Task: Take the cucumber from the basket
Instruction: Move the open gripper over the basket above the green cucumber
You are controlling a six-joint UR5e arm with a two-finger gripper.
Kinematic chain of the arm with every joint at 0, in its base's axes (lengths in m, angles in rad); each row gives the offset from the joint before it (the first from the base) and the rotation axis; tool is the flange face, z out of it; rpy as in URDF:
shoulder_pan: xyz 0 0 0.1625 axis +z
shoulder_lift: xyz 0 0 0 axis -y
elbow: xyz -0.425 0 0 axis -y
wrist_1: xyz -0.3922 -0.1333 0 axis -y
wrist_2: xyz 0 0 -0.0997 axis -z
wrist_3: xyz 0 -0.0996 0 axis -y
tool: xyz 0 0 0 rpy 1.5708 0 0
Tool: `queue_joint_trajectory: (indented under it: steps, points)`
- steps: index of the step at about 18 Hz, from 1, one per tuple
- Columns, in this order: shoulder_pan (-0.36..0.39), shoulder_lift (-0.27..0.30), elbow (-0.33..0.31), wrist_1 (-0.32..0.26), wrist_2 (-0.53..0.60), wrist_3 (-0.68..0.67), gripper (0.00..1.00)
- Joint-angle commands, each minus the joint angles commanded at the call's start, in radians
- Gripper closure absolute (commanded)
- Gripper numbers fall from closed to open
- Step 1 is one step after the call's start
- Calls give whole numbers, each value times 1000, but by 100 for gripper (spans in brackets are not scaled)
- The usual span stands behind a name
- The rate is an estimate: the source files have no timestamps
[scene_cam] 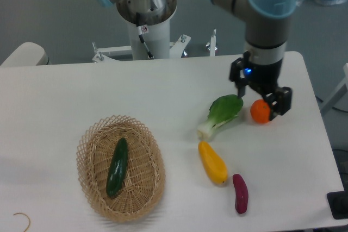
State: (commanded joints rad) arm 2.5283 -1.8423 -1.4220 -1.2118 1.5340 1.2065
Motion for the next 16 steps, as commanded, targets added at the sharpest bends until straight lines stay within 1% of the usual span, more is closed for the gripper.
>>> queue_joint_trajectory:
  steps: [5,9,11,13,14,16]
  points:
    - [-147,-20,0,9,-3,-351,0]
    - [-227,-25,-3,6,-9,-487,0]
    - [-252,-38,-9,8,-18,-591,0]
    - [-278,-48,-41,11,-14,-660,0]
    - [-284,-51,-58,23,-12,-677,0]
    - [-293,-61,-89,78,-20,-686,0]
